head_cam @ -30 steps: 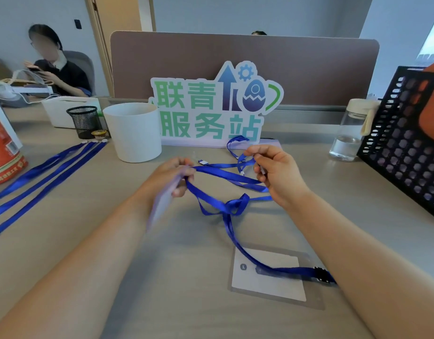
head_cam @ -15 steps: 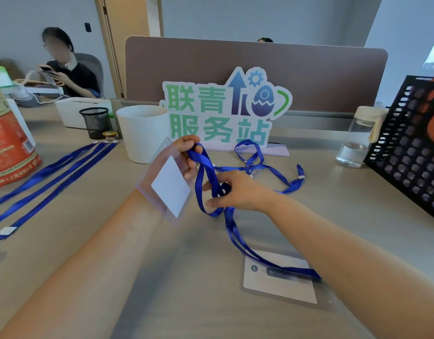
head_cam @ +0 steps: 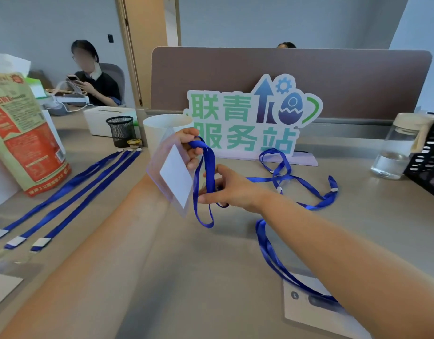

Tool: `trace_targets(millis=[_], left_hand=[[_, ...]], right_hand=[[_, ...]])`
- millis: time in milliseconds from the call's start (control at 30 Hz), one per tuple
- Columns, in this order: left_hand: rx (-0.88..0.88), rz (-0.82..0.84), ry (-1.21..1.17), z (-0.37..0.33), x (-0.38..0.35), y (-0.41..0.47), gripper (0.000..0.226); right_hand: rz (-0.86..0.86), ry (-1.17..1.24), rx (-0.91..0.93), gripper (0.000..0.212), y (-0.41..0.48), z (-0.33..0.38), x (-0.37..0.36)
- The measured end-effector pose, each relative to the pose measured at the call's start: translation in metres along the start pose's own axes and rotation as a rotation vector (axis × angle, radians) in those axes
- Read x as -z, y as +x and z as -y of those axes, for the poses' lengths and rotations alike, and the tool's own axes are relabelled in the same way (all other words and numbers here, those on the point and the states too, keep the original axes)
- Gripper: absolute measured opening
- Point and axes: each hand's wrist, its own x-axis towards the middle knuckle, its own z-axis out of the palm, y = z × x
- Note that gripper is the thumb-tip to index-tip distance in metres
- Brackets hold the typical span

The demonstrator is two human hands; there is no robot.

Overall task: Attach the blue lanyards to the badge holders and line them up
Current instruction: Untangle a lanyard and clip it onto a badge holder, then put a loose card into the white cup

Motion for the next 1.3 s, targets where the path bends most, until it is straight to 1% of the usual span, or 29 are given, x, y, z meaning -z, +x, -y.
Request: trace_targets(millis=[33, 100, 133, 167, 233, 267, 367, 433, 467, 533, 600, 700, 767, 867, 933, 1000, 1067, 1100, 1200, 1300], left_hand=[[-0.017, 0.000, -0.003, -0.001, 0.004, 0.002, 0.012], [-0.034, -0.007, -0.008, -0.004, 0.016, 0.005, 0.018], [-0.017, -0.013, -0.004, -0.007, 0.022, 0.007, 0.023], [0.009, -0.010, 0.000, -0.009, 0.027, 0.009, 0.023], [0.053, 0.030, 0.003, -0.012, 0.031, 0.012, 0.010], [0.063, 0.040, 0.002, -0.013, 0.033, 0.013, 0.009], [0.032, -0.004, 0.034, -0.022, 0.037, 0.022, 0.021], [0.032, -0.129, 0.193, -0.028, 0.043, 0.027, 0.017], [0.019, -0.209, 0.284, -0.029, 0.048, 0.029, 0.017], [-0.032, -0.333, 0.397, -0.022, 0.062, 0.033, 0.030], [-0.038, -0.443, 0.463, -0.013, 0.075, 0.035, 0.036], [0.001, -0.584, 0.483, -0.007, 0.080, 0.033, 0.029], [0.039, -0.631, 0.511, -0.004, 0.076, 0.031, 0.025], [0.017, -0.679, 0.553, 0.004, 0.082, 0.029, 0.029], [0.015, -0.711, 0.671, 0.009, 0.092, 0.030, 0.031], [0.041, -0.728, 0.808, 0.011, 0.099, 0.032, 0.038], [0.045, -0.713, 0.888, 0.014, 0.103, 0.036, 0.049], [0.041, -0.714, 0.915, 0.015, 0.103, 0.037, 0.050], [0.018, -0.732, 0.926, 0.019, 0.106, 0.040, 0.039], [-0.011, -0.733, 0.934, 0.019, 0.110, 0.040, 0.033]], right_hand=[[0.036, 0.003, -0.004, 0.050, 0.004, 0.001, -0.001], [0.082, 0.005, -0.010, 0.048, 0.012, 0.003, 0.000], [0.094, 0.001, -0.010, 0.051, 0.017, 0.004, 0.000], [0.101, -0.005, -0.014, 0.054, 0.022, 0.004, 0.000], [0.128, -0.001, -0.022, 0.053, 0.032, 0.005, -0.001], [0.148, 0.009, -0.021, 0.046, 0.037, 0.005, -0.002], [0.173, 0.023, -0.011, 0.017, 0.052, 0.003, -0.004], [0.117, -0.005, -0.010, 0.006, 0.060, 0.001, -0.001], [0.071, -0.026, -0.005, 0.007, 0.065, -0.001, 0.003], [-0.030, -0.030, 0.017, 0.011, 0.073, -0.003, 0.010], [-0.112, 0.027, 0.065, 0.011, 0.081, -0.002, 0.016], [-0.183, 0.140, 0.151, 0.021, 0.090, 0.007, 0.017], [-0.239, 0.154, 0.198, 0.025, 0.097, 0.012, 0.014], [-0.410, 0.086, 0.239, 0.016, 0.112, 0.021, 0.010], [-0.506, 0.047, 0.277, 0.014, 0.122, 0.031, 0.010], [-0.577, 0.039, 0.322, 0.017, 0.136, 0.045, 0.011], [-0.652, 0.012, 0.380, 0.021, 0.151, 0.060, 0.013], [-0.686, -0.005, 0.412, 0.022, 0.159, 0.068, 0.014], [-0.751, -0.070, 0.471, 0.017, 0.184, 0.089, 0.016], [-0.766, -0.199, 0.483, 0.015, 0.204, 0.099, 0.016]])
